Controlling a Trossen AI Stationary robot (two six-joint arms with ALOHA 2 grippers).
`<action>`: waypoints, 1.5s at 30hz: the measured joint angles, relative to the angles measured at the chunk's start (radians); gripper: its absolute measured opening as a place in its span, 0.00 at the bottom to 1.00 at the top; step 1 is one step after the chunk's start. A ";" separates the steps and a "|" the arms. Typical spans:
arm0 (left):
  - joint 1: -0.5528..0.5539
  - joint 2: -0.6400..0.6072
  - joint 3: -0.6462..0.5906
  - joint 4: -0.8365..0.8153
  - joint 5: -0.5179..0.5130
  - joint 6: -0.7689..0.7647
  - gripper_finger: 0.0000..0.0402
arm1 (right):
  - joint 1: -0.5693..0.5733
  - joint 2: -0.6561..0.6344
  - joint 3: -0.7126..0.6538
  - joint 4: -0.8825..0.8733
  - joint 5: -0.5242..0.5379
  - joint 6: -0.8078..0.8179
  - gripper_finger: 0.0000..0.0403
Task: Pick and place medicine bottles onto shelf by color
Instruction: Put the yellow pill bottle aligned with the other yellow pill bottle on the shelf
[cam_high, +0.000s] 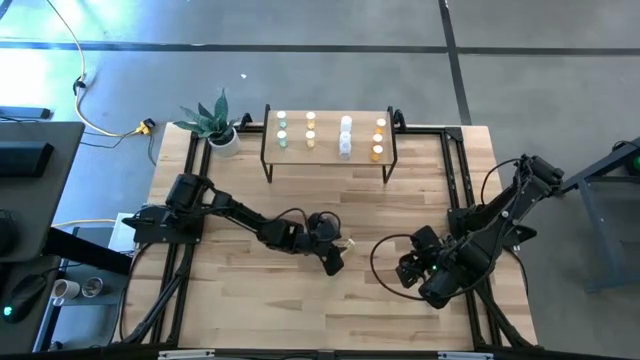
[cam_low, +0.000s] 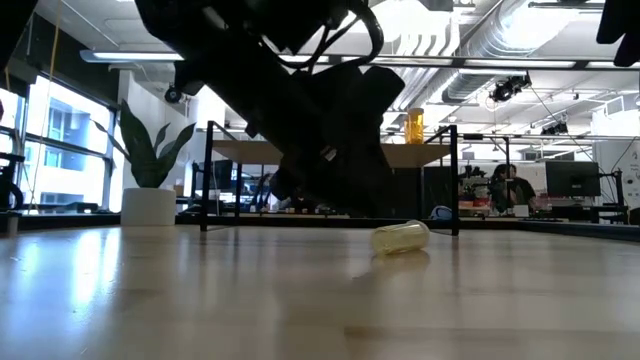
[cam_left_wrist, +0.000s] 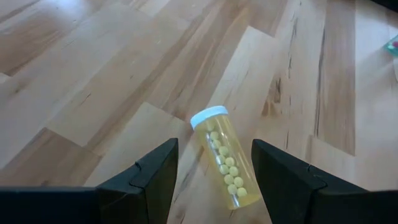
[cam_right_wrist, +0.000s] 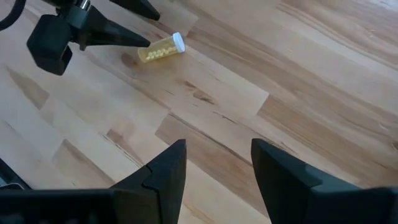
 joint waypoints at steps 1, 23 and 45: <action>0.000 0.000 0.000 0.000 0.000 0.000 0.48 | 0.000 0.000 0.000 -0.003 0.000 0.002 0.43; 0.004 0.071 0.002 0.054 0.058 -0.044 0.48 | -0.046 0.000 0.000 -0.003 0.004 0.005 0.43; 0.004 0.087 0.002 0.023 0.052 0.061 0.22 | -0.051 0.000 0.000 -0.003 0.004 0.005 0.43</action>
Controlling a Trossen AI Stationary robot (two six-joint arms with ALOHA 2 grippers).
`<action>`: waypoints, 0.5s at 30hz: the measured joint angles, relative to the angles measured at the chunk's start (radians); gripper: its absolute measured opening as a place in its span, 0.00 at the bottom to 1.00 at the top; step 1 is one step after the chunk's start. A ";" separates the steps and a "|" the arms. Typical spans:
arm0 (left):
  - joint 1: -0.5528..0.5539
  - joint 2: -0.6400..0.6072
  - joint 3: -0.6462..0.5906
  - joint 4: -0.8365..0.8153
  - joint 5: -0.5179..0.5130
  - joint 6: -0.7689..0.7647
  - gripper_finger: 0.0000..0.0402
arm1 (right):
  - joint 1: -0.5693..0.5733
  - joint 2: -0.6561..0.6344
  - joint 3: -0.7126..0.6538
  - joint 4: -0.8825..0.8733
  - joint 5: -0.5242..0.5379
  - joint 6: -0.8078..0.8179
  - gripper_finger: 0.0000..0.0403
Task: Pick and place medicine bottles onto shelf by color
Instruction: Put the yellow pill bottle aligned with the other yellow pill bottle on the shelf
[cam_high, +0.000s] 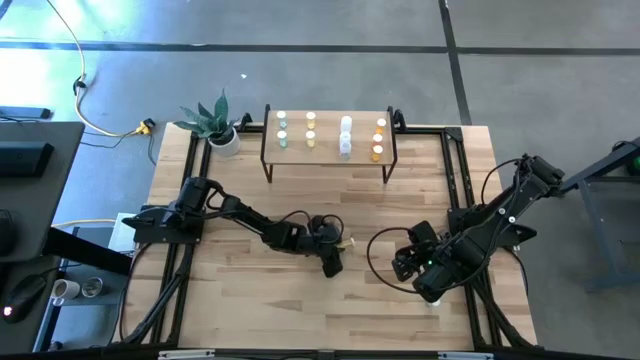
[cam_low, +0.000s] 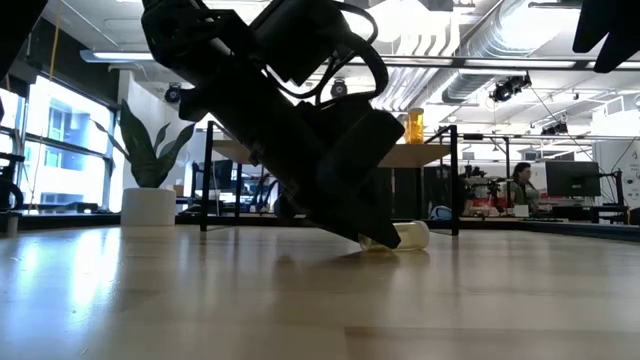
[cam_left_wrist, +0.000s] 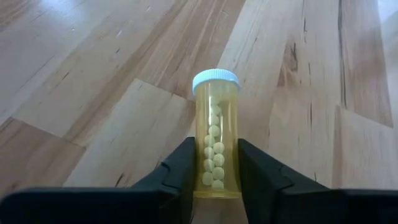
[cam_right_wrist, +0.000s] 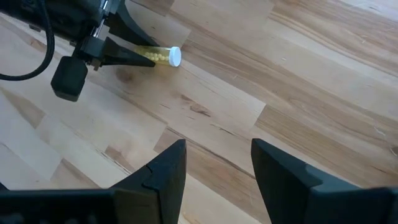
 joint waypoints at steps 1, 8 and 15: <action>0.000 0.000 0.000 0.001 0.001 0.000 0.21 | 0.000 0.000 0.000 0.000 0.000 0.000 0.43; 0.003 -0.003 -0.001 0.001 0.025 -0.008 0.23 | 0.000 0.000 0.000 0.001 0.002 0.018 0.43; 0.013 -0.038 -0.004 -0.025 0.068 -0.010 0.23 | 0.000 0.000 0.000 0.004 0.025 0.018 0.43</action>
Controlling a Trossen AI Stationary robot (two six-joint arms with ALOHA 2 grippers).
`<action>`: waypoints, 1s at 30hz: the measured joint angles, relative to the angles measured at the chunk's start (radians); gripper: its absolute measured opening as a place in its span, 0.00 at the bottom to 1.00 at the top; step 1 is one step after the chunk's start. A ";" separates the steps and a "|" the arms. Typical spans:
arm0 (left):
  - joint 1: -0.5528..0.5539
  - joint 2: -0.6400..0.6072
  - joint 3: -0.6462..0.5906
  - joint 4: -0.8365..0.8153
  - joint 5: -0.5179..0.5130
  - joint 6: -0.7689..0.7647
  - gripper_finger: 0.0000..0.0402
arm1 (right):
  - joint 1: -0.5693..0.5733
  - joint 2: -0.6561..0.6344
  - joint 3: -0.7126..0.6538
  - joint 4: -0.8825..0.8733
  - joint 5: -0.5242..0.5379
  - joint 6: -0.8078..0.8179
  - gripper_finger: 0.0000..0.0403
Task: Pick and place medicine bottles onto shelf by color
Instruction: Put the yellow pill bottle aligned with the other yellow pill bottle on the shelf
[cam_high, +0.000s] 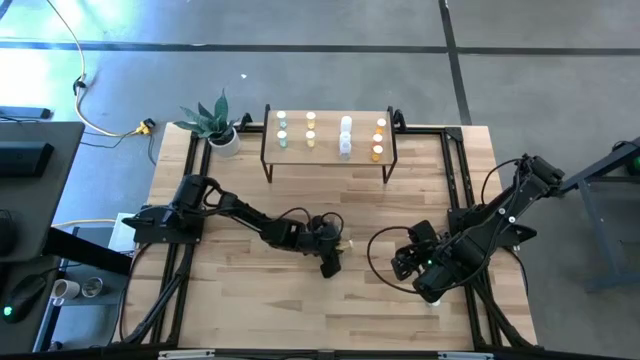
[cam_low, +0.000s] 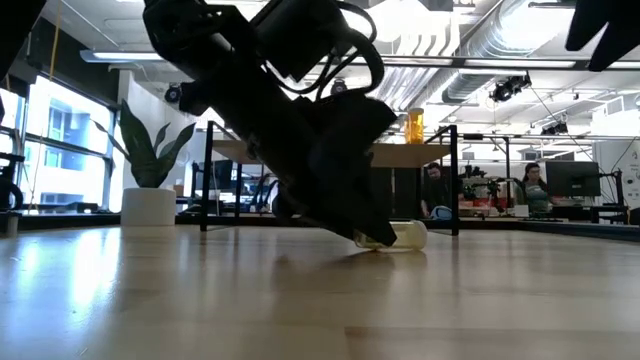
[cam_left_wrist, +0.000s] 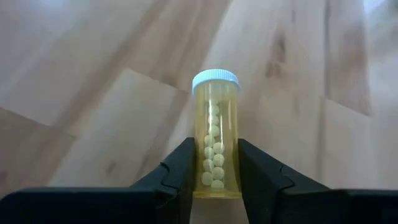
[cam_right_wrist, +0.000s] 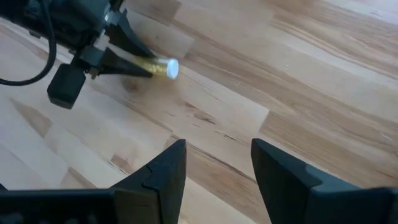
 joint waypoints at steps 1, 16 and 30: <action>0.002 -0.009 -0.001 -0.008 0.021 -0.001 0.23 | 0.000 0.000 0.000 0.004 0.010 -0.001 0.43; 0.070 -0.067 0.000 0.010 0.197 0.003 0.22 | 0.000 -0.034 0.000 0.052 0.177 -0.018 0.43; 0.127 -0.248 0.001 0.054 0.205 0.142 0.22 | -0.112 -0.190 0.000 0.138 0.272 -0.215 0.43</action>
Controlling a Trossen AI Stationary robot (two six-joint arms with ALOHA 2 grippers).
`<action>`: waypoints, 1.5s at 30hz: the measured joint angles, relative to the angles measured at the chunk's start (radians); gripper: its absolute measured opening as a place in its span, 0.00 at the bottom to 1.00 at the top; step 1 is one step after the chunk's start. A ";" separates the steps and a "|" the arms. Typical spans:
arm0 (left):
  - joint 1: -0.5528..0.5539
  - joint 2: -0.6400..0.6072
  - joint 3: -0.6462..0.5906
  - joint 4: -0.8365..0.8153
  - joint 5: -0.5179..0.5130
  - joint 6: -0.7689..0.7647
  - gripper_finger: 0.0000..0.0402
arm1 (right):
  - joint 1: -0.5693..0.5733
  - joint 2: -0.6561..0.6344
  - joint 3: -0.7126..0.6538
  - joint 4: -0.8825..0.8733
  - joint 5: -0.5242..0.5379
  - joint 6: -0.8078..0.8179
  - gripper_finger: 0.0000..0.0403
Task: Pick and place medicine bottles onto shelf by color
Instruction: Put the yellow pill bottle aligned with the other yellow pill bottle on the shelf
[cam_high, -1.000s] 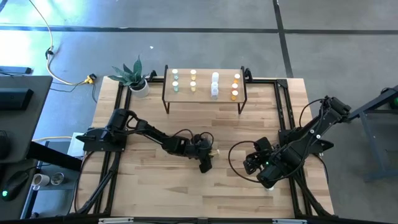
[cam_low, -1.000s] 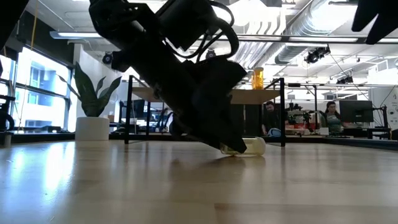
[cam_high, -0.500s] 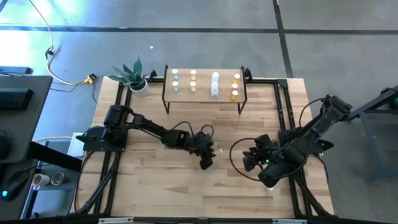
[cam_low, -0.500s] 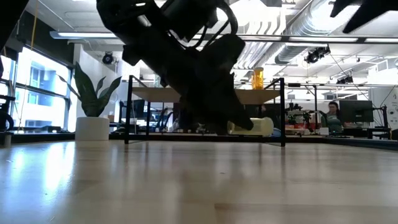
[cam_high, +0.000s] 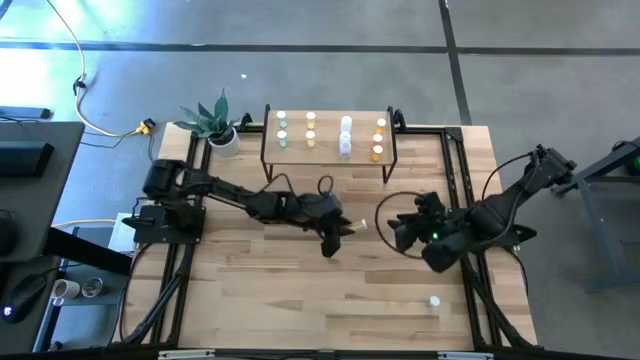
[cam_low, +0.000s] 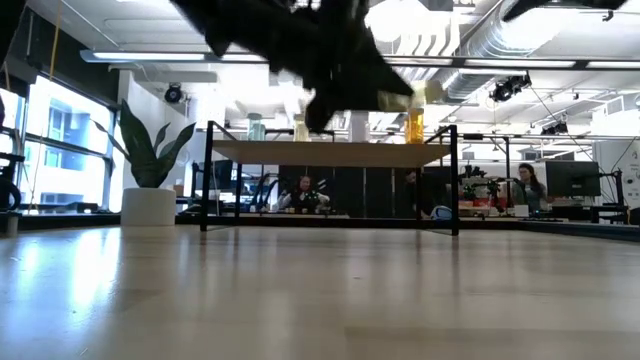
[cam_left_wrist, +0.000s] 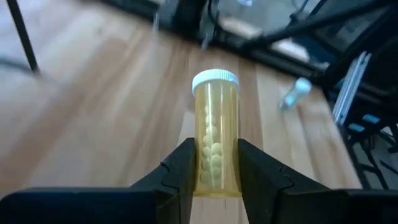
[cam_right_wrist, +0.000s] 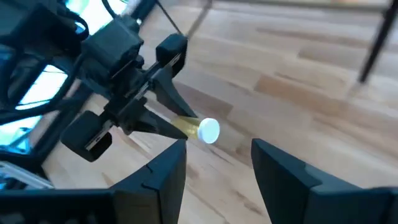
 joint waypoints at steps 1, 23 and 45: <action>0.006 -0.020 0.000 0.000 -0.001 0.018 0.22 | -0.017 -0.011 0.000 0.029 0.000 -0.041 0.43; 0.258 -0.516 0.001 -0.026 -0.004 0.254 0.22 | -0.573 -0.098 0.001 1.047 -0.305 -1.378 0.43; 0.404 -0.697 -0.243 -0.037 0.062 0.246 0.22 | -0.813 0.131 0.001 1.347 -0.631 -1.453 0.43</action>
